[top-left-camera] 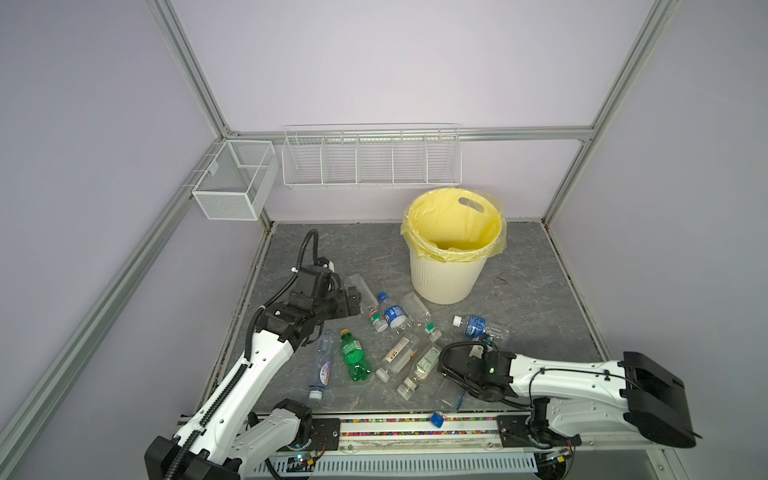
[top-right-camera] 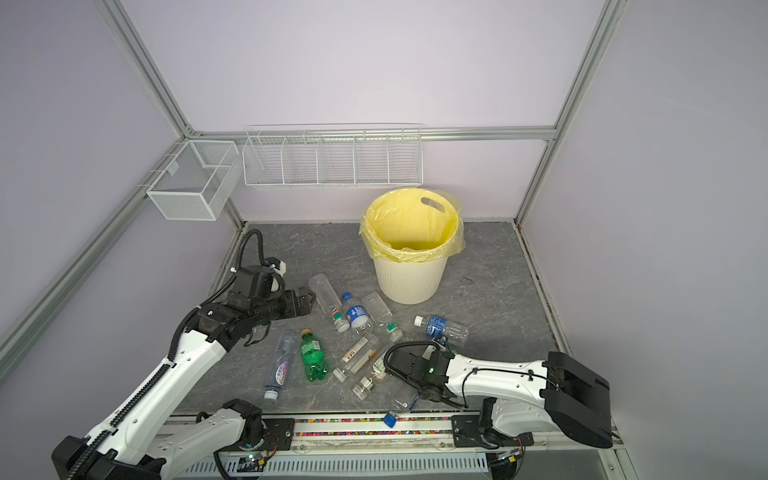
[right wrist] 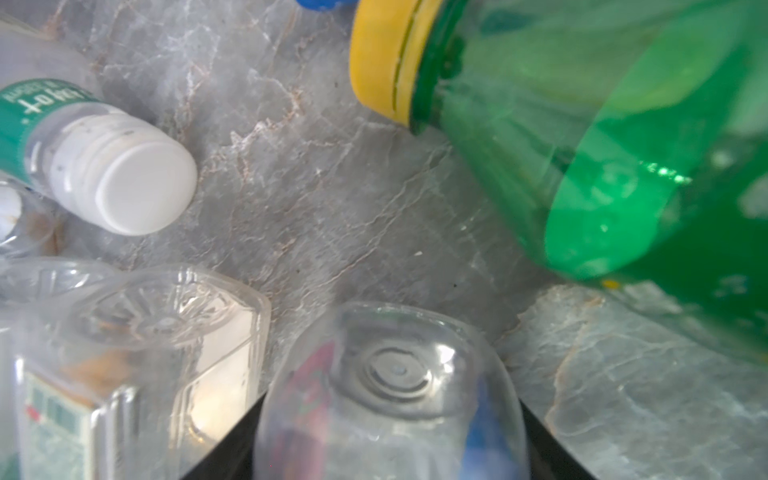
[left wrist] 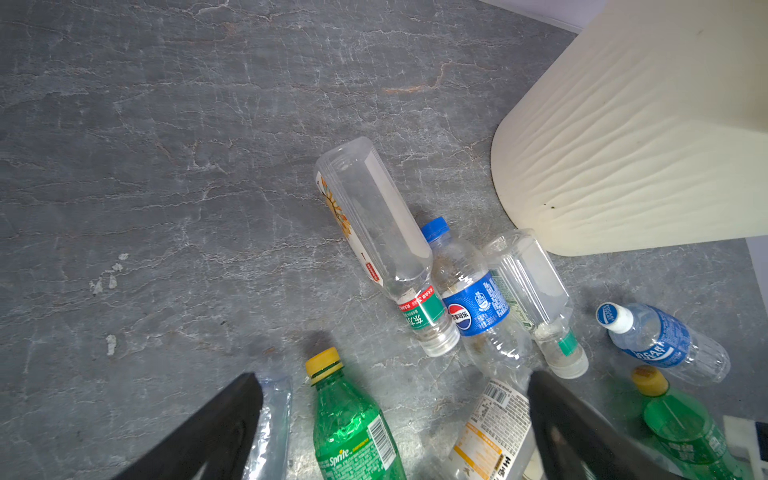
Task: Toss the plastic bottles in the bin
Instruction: 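Reach the right gripper down to the clear bottle nearest the robot, then close the right gripper on the clear bottle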
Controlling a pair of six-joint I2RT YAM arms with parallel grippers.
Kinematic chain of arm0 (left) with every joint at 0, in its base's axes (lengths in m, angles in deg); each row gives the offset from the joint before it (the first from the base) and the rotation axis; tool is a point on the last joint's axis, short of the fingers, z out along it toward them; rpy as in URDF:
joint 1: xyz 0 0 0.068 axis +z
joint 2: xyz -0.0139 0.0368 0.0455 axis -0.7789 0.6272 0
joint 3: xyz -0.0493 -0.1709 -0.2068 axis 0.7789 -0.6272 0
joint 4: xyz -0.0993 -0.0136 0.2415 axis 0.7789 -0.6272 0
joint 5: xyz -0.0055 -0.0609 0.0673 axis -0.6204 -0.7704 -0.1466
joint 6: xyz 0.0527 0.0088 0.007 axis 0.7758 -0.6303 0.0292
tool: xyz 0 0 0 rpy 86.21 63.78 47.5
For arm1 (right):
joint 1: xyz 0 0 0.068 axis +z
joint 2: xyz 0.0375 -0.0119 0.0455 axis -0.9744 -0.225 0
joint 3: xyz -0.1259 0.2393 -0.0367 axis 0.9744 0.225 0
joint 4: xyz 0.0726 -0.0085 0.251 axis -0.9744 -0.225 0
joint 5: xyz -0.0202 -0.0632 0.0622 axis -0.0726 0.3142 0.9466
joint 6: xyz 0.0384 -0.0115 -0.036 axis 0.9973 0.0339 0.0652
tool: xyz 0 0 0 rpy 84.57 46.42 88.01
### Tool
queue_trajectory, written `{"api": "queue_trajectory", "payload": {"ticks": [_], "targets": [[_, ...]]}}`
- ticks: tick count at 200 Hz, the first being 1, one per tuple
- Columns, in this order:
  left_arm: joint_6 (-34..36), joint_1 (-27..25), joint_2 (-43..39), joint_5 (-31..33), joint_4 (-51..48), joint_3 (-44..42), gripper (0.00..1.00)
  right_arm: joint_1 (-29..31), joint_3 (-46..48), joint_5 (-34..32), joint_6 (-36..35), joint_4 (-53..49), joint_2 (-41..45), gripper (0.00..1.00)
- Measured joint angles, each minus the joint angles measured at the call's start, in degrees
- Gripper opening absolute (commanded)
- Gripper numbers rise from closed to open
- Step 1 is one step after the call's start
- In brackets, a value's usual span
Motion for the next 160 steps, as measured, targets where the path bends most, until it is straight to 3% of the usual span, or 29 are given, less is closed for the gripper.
{"api": "queue_trajectory", "payload": {"ticks": [60, 160], "targets": [[0.0, 0.2, 0.0, 1.1, -0.2, 0.0, 1.00, 0.0, -1.5, -1.0, -0.3, -1.7, 2.9, 0.53], [0.0, 0.3, 0.3, 1.5, -0.9, 0.0, 0.99, 0.0, -8.7, -7.2, -2.4, -11.8, 12.6, 0.52]]}}
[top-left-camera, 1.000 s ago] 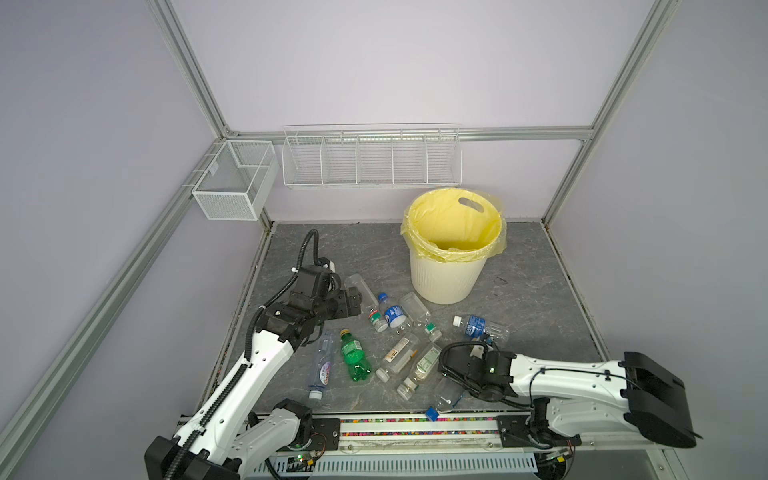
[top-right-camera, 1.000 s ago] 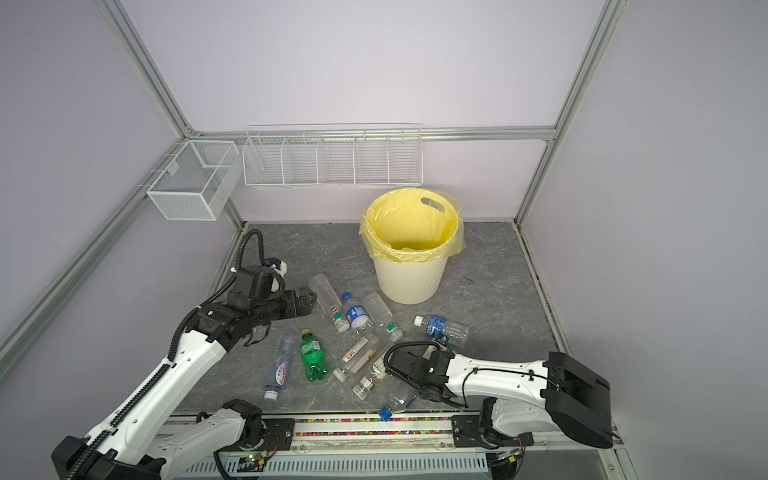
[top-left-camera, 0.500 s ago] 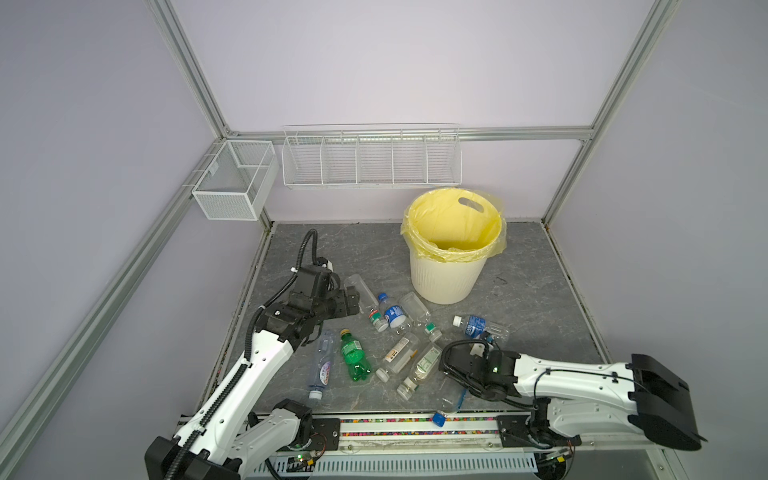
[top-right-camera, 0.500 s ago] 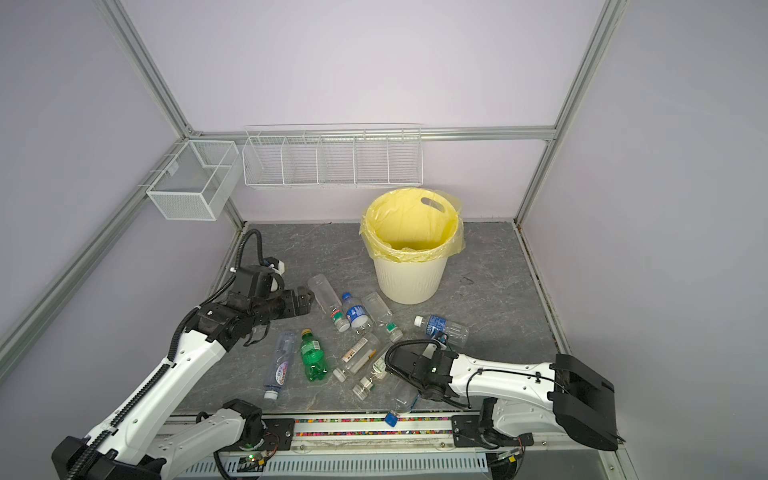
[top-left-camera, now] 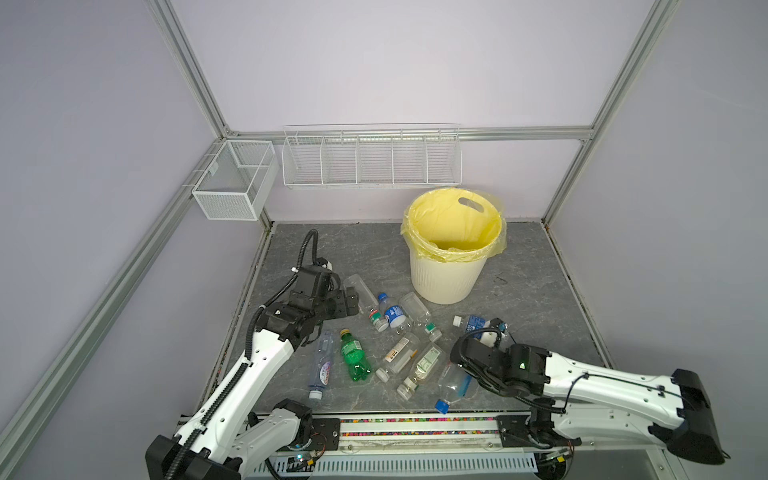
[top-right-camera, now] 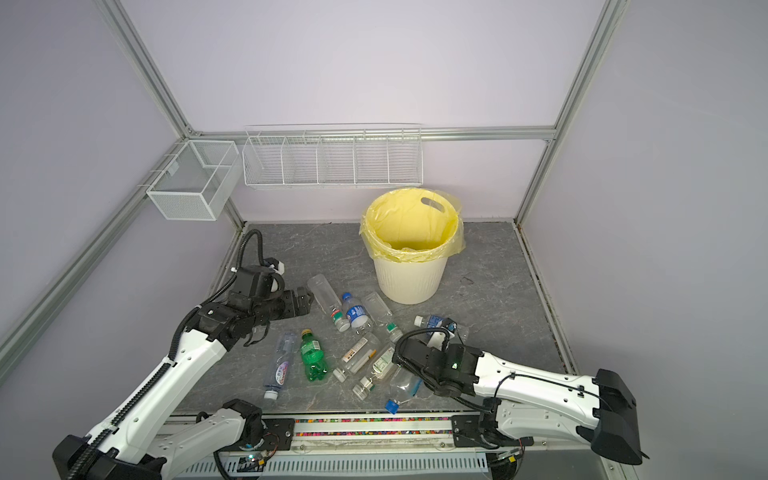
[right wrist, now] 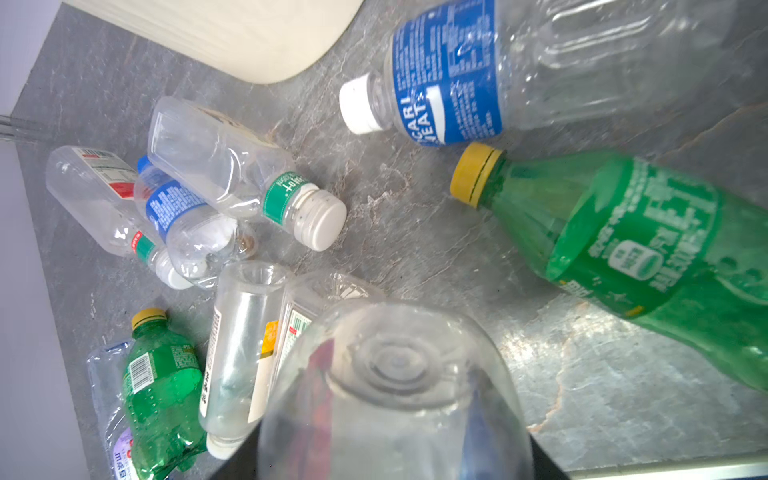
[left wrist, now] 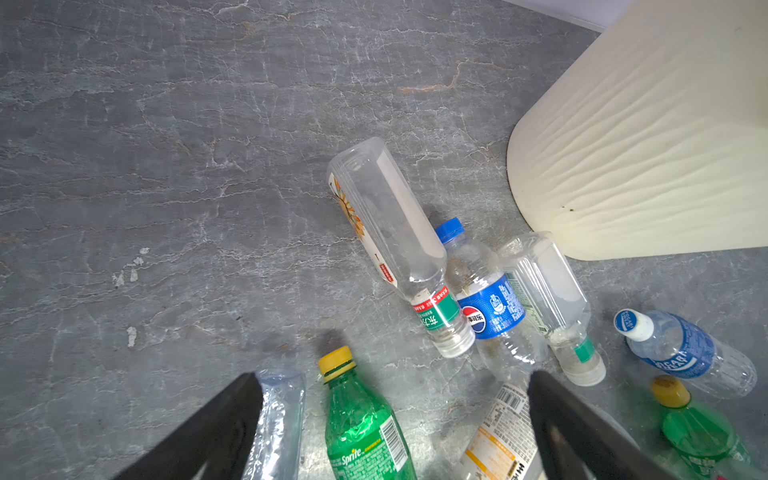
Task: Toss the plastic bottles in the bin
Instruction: 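Close the right gripper on the clear bottle, then lift the clear bottle with the right gripper over the bin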
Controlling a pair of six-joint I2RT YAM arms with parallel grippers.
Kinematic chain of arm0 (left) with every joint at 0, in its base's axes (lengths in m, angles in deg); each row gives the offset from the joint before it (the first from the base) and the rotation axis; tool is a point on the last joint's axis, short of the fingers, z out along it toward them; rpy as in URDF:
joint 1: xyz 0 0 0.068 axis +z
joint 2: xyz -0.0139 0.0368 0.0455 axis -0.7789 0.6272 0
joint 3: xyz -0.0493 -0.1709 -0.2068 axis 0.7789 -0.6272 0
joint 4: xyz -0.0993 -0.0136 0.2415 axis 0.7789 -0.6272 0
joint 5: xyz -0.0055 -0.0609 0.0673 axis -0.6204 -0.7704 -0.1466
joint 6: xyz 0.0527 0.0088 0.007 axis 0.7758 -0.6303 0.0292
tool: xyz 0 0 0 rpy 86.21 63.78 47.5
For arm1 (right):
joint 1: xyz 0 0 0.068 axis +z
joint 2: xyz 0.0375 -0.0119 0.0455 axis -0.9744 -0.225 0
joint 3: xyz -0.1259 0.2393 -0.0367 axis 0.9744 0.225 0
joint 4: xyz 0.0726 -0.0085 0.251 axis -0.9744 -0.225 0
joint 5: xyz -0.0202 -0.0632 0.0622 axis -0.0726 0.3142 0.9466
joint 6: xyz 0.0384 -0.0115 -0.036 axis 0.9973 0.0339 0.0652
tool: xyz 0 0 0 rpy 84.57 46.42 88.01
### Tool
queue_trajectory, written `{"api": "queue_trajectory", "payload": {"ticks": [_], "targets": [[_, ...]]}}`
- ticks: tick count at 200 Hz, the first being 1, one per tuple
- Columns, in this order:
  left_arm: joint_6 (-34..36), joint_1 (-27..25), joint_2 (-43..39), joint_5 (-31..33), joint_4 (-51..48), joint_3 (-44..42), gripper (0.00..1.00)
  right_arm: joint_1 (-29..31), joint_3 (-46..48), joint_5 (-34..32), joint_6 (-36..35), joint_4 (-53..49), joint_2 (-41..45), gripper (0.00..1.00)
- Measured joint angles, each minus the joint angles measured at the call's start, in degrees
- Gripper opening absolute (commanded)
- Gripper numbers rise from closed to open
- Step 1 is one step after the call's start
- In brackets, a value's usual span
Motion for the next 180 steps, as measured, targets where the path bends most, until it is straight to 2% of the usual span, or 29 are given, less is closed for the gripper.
{"api": "queue_trajectory", "payload": {"ticks": [43, 70, 128, 180], "targets": [[0.0, 0.0, 0.0, -0.2, -0.6, 0.0, 1.00, -1.5, -6.2, -3.4, -5.4, -5.7, 2.8, 0.52], [-0.2, 0.0, -0.1, -0.3, -0.6, 0.0, 1.00, -6.6, -11.3, -3.1, -12.6, -6.9, 3.2, 0.53], [-0.5, 0.0, -0.5, -0.4, -0.9, 0.0, 1.00, -15.1, -16.0, -1.6, -26.3, -9.0, 3.1, 0.53], [-0.7, 0.0, -0.5, 0.2, -1.1, 0.0, 1.00, -27.8, -19.1, 2.8, -38.1, -10.2, 1.7, 0.53]]}}
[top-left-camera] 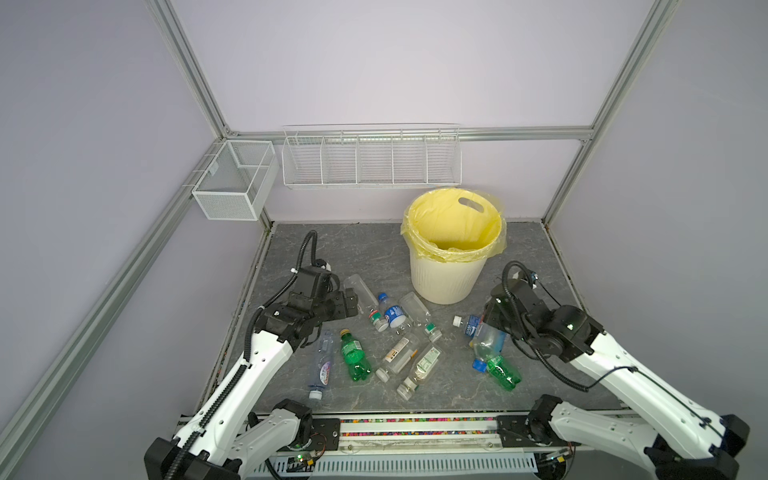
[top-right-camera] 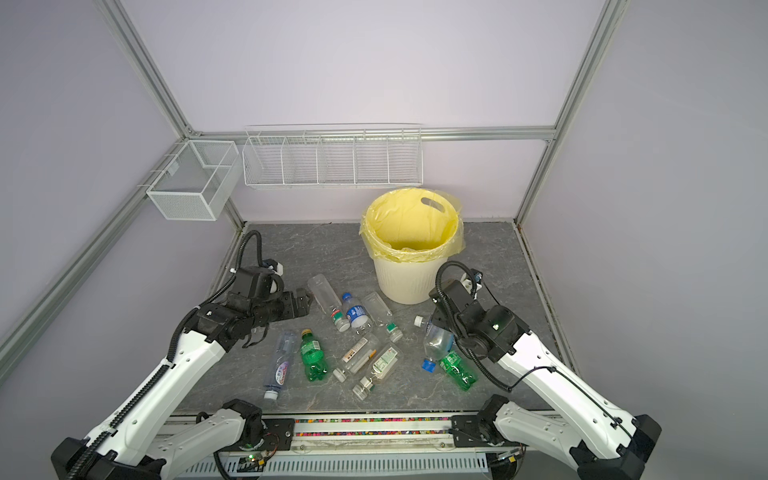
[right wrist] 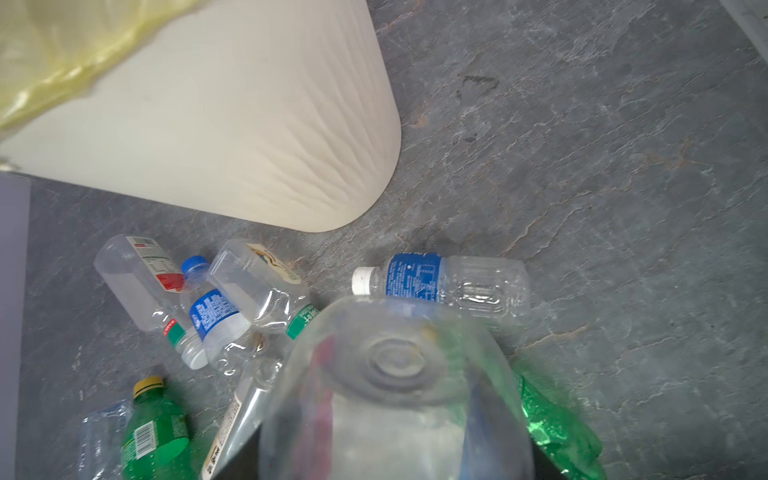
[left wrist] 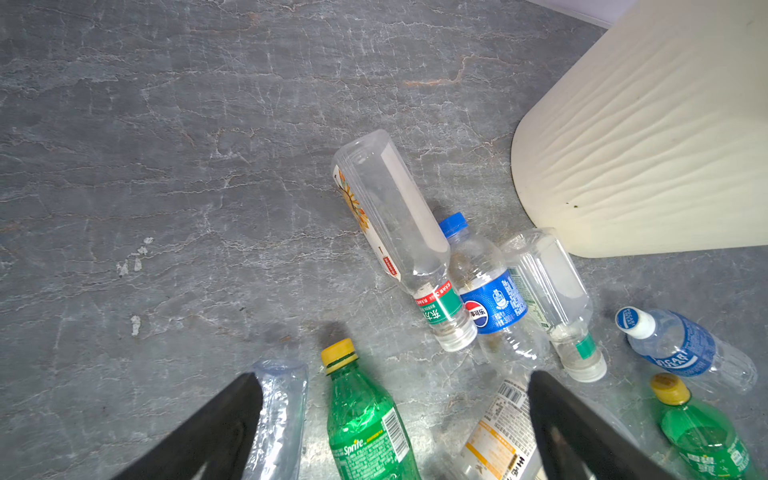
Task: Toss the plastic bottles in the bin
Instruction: 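Lift the clear bottle with the right gripper over the bin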
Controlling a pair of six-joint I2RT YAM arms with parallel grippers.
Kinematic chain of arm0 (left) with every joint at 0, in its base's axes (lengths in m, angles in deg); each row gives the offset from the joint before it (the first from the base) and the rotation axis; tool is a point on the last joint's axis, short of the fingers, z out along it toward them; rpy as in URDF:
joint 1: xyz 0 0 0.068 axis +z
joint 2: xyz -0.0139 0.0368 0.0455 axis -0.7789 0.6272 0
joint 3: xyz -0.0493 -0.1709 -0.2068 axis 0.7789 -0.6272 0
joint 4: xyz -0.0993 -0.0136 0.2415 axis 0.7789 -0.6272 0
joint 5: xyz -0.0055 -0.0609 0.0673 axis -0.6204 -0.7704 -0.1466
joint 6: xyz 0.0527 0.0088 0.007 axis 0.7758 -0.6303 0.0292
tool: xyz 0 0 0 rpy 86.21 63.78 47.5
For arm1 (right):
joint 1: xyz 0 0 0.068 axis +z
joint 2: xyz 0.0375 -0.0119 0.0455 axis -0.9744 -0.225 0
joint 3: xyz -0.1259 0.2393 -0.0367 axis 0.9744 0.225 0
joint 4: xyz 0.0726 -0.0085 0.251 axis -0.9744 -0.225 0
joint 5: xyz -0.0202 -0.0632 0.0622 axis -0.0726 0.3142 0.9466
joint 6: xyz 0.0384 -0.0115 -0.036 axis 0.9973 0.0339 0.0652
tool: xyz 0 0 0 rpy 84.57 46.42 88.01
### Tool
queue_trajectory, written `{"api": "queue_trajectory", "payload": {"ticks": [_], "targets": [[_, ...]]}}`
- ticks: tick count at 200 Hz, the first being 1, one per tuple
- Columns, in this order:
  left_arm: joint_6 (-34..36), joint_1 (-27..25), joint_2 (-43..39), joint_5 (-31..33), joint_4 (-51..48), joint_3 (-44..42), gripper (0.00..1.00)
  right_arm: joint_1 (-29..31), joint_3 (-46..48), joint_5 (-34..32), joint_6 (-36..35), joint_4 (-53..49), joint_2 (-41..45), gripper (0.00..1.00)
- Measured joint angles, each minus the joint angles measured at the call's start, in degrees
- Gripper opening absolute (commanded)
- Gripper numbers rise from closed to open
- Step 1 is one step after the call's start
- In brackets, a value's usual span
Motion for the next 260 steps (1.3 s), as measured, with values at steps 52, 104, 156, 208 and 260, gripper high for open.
{"api": "queue_trajectory", "payload": {"ticks": [52, 104, 156, 208, 260], "targets": [[-0.9, 0.1, 0.3, 0.0, 0.0, 0.0, 1.00, -7.0, -3.5, 1.9, -8.2, -0.5, 0.7, 0.54], [-2.1, 0.1, -1.9, -0.6, 1.9, -0.8, 1.00, -8.9, -7.4, 3.7, -13.7, 3.4, 5.1, 0.55], [-2.6, 0.1, -2.1, -1.5, 2.3, -0.8, 1.00, -9.9, -13.2, 6.7, -17.8, 9.5, 3.4, 0.55], [-2.6, 0.1, -2.2, -1.7, 2.3, -1.0, 1.00, -10.3, -13.9, 7.6, -20.0, 14.4, 4.7, 0.55], [-3.0, 0.1, -2.1, -2.0, 3.4, -2.4, 1.00, -10.3, -5.1, 6.2, -20.5, 15.4, 16.5, 0.55]]}}
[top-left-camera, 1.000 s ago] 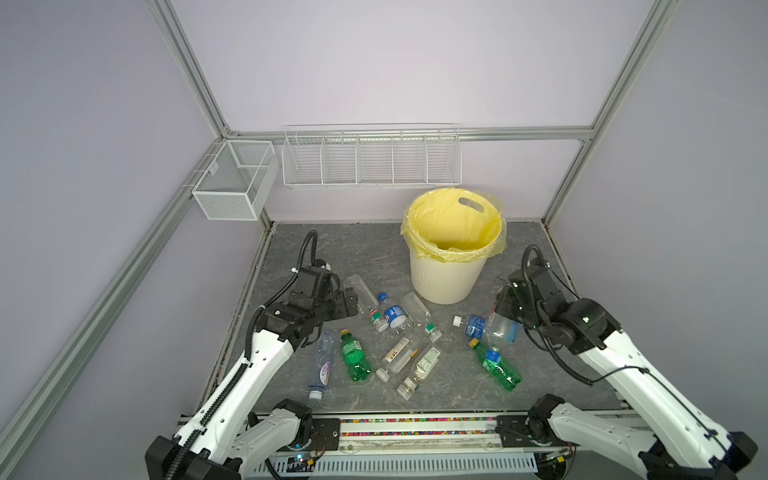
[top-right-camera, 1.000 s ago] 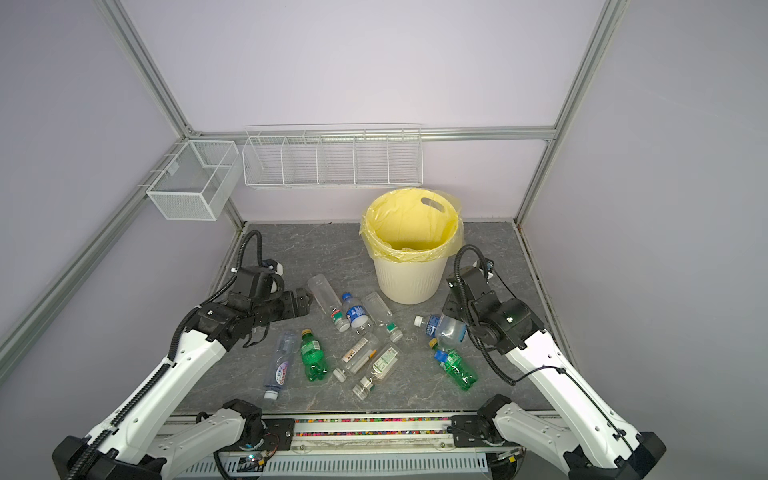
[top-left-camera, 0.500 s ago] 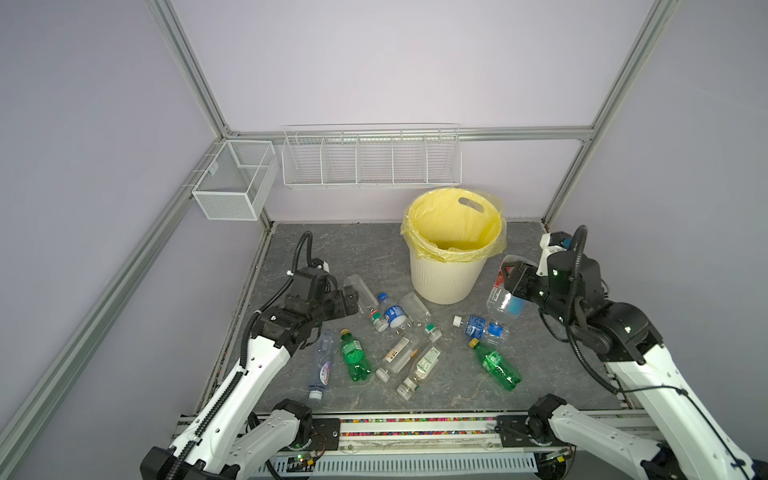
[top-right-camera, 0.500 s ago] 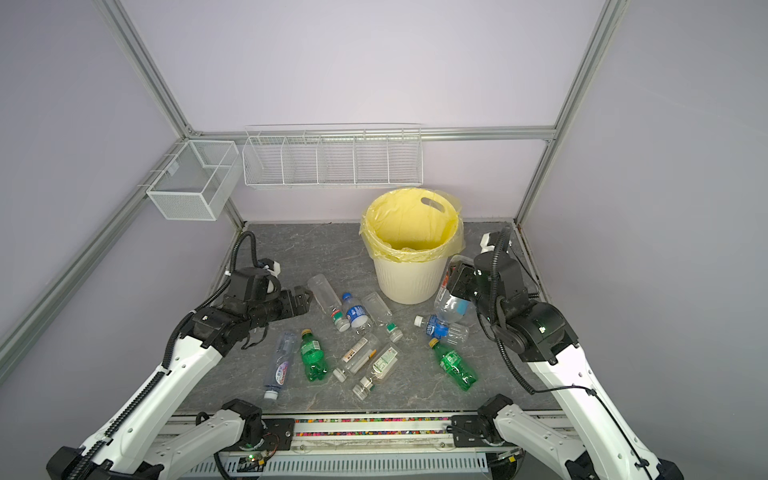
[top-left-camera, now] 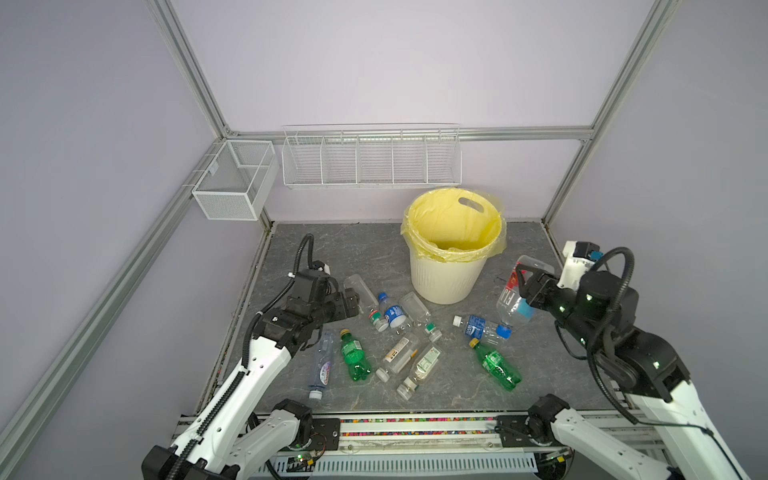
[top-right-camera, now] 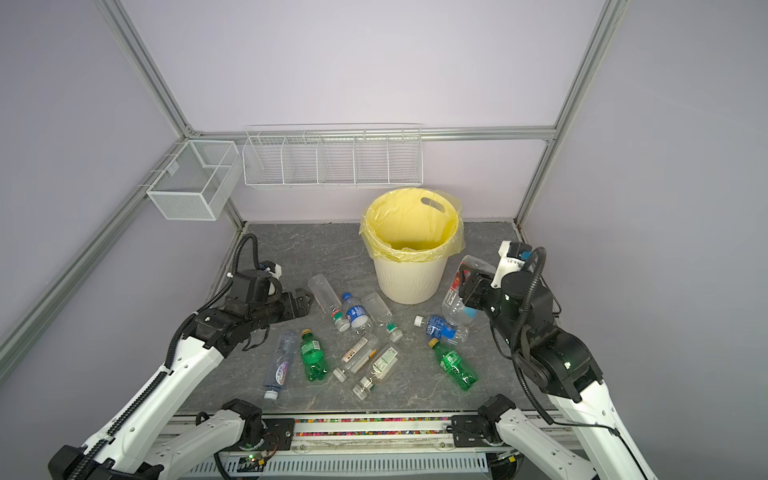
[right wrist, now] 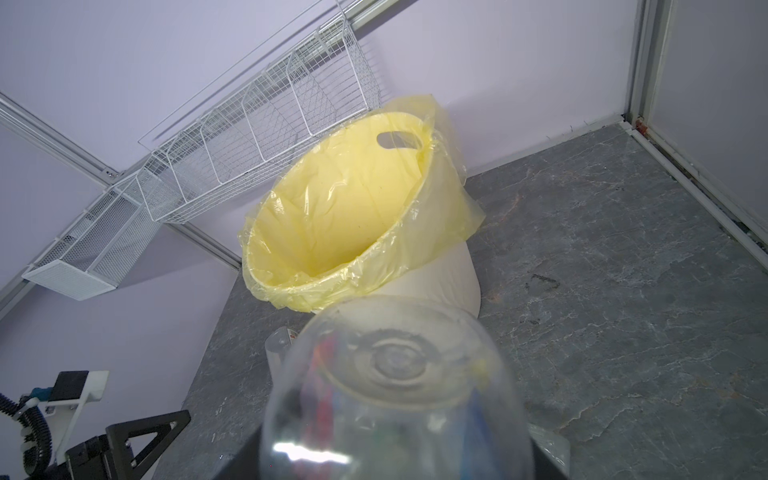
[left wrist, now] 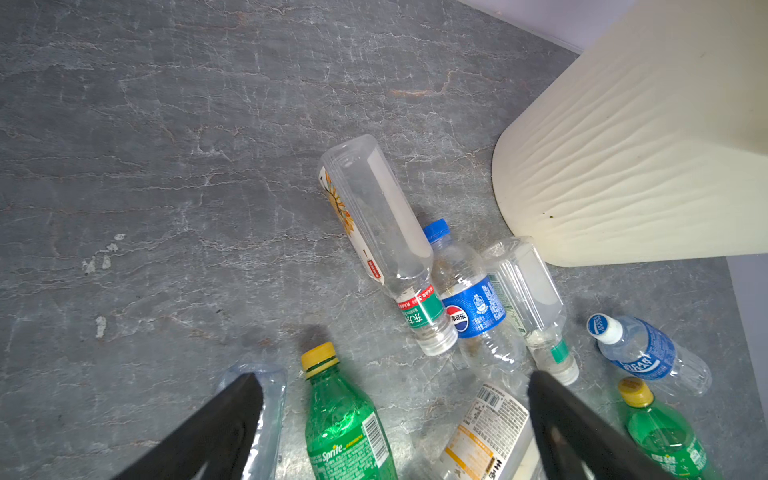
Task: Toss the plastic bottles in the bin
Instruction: 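Lift the clear bottle with the right gripper over the bin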
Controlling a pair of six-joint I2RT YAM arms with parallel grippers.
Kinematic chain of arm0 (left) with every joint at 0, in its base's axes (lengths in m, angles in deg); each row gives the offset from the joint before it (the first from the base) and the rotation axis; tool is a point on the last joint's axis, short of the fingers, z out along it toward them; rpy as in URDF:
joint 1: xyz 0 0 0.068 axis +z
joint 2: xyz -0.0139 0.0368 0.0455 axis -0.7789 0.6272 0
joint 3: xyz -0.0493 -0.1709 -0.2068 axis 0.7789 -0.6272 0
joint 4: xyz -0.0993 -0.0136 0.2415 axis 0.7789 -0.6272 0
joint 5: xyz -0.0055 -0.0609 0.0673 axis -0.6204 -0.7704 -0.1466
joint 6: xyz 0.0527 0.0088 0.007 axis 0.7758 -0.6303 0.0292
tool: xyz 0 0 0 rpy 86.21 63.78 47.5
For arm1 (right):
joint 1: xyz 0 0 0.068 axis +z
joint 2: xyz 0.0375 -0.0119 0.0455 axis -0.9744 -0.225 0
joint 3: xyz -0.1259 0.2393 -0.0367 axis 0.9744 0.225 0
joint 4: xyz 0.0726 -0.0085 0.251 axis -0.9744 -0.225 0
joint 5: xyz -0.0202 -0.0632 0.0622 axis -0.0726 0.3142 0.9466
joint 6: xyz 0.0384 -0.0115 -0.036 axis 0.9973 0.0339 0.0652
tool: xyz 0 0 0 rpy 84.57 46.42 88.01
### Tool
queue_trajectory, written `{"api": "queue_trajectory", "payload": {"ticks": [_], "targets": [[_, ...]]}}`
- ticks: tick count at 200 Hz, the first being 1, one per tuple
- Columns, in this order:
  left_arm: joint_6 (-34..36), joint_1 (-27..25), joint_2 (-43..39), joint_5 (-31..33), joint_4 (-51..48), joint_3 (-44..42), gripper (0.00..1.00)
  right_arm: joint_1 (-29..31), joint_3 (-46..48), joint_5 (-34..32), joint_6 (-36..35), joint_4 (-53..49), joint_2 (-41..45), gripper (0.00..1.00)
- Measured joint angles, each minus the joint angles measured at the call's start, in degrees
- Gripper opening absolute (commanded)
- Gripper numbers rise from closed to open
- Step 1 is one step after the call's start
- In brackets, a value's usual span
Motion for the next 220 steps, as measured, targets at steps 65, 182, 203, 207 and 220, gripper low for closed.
{"api": "queue_trajectory", "payload": {"ticks": [65, 182, 203, 207, 220], "targets": [[-1.5, 0.0, 0.4, -0.6, 3.1, -0.4, 1.00, 0.0, 7.2, -2.1, -0.3, -1.0, 11.0, 0.56], [-3.9, 0.0, 1.8, 0.5, 3.2, -1.1, 1.00, -0.2, -16.2, -0.5, -0.9, 12.0, -20.9, 0.60], [-4.2, 0.0, 1.7, 0.5, 3.0, -1.1, 1.00, -0.7, -28.5, -2.4, -1.7, 15.6, -32.5, 0.97], [-4.3, 0.0, 1.7, 0.5, 3.0, -1.1, 1.00, -0.9, -30.3, -2.6, -2.0, 16.0, -34.4, 0.93], [-4.3, 0.0, 1.5, 0.5, 2.6, -1.1, 1.00, -1.4, -38.9, -3.3, -2.2, 15.9, -42.1, 0.88]]}}
